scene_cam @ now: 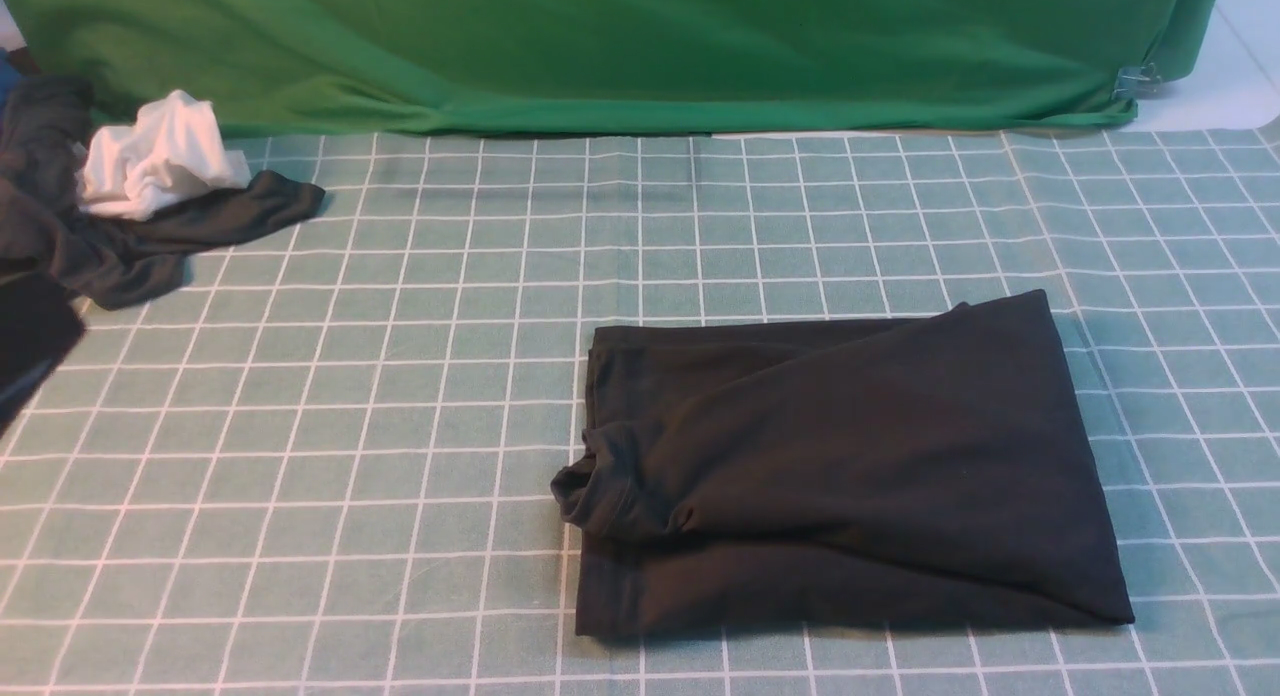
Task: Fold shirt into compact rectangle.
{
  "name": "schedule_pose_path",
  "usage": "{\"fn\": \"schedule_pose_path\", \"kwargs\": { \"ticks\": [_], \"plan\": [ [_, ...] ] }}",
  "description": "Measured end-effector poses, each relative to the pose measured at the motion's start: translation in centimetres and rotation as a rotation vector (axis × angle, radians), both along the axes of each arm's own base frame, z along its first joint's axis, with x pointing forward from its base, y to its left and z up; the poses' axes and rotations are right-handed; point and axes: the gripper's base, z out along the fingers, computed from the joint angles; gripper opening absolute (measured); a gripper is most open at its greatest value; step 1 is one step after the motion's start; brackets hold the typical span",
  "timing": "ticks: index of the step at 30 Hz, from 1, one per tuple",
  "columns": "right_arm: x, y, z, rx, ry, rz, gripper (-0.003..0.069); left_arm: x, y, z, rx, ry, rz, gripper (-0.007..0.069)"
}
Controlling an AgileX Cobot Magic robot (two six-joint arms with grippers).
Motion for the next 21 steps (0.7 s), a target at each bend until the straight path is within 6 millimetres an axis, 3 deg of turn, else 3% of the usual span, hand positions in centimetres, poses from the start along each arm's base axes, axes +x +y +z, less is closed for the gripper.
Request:
{"fn": "schedule_pose_path", "kwargs": {
  "ticks": [5,13,19,21],
  "plan": [
    [0.0,0.0,0.0,0.000,0.001,0.000,0.0238,-1.6,0.4,-2.4,0.073,-0.063,0.058,0.0016],
    [0.0,0.0,0.0,0.000,0.003,0.000,0.0239,-1.3,1.2,-4.5,0.302,-0.001,0.122,0.0016],
    [0.0,0.0,0.0,0.000,0.003,0.000,0.0239,-0.8,1.5,-5.7,0.339,0.013,0.150,0.0016],
    [0.0,0.0,0.0,0.000,0.003,0.000,0.0239,-0.1,1.9,-7.3,0.347,0.011,0.186,0.0016]
  ]
}}
